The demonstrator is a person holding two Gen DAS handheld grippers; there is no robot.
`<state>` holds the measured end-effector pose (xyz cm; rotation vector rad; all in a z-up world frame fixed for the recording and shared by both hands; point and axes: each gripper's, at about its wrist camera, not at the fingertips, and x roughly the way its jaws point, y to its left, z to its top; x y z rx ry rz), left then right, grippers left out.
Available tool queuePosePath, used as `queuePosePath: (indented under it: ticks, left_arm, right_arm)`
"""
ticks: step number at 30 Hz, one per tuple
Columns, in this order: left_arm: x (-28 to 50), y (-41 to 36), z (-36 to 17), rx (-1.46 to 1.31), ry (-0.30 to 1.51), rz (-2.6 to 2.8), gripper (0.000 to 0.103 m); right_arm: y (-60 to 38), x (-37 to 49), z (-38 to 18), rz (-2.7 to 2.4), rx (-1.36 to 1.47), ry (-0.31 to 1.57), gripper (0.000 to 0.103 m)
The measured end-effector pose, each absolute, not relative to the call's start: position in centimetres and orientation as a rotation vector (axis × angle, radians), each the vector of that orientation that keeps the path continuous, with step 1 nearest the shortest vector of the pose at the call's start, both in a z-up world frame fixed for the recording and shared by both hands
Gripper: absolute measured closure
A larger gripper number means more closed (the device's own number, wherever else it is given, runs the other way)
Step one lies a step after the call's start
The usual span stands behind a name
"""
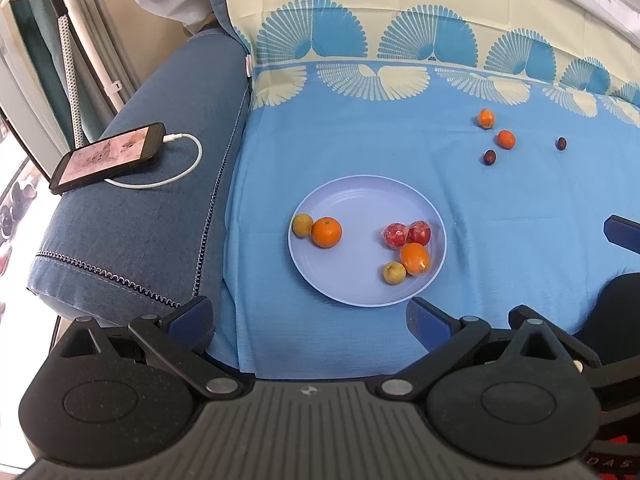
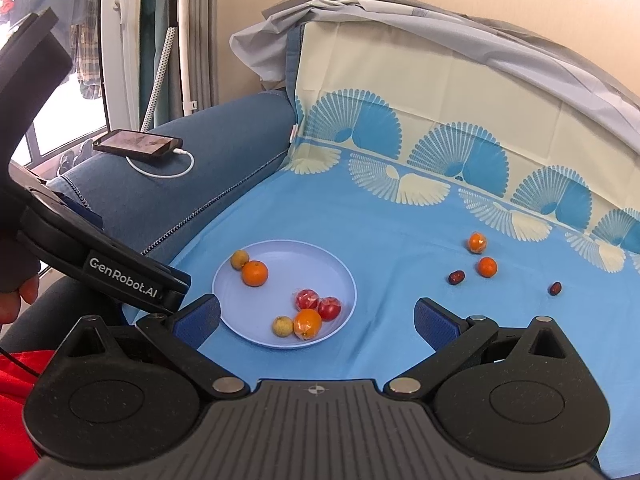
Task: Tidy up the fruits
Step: 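Withdraw both open tools from the plate and move toward the remaining fruits, then grasp the orange with the left tool while the right tool grasps the red date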
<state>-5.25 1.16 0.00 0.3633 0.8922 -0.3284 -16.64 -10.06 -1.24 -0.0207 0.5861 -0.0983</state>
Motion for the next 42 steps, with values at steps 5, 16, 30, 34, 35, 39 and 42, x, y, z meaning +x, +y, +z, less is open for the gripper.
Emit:
queuePosePath:
  ticks: [5,16,30,34,35,39,42]
  left_arm:
    - [-4.5,0.6,0.0,0.366,0.904,-0.334,0.000]
    - [-2.8,-4.2,0.2,0.414,0.910,-0.390,0.000]
    - [4.5,-22.8,-2.4,0.505,0.848,-0.580,0.000]
    - [7.7,-29.4,-5.4,0.521,0.874,-0.637,0.000]
    - [8.3,-30.9,-6.3,0.533,0.876,-0.643,0.000]
    - [11.0,-36.0,-10.0,0.600,0.888,-0.670,0.000]
    - [12.5,-39.0,-12.5,0.652,0.878,-0.696,0.000]
  right_arm:
    - [-10.6,-16.0,-1.7,-0.113,0.002,0.591,0.001]
    - [-15.3,-15.4,-3.0,-0.256,0.087,0.548,0.001]
    - [-35.5,-11.3,-7.8,-0.723,0.236,0.452,0.001]
    - [-41.8,-8.3,-10.6,-0.810,0.306,0.456,0.001]
    - [-43.2,-7.5,-11.4,-0.824,0.322,0.460,0.001]
    - [-48.3,-4.4,-14.6,-0.851,0.364,0.517,0.001]
    - [-50.6,-2.3,-16.2,-0.845,0.380,0.547,0.001]
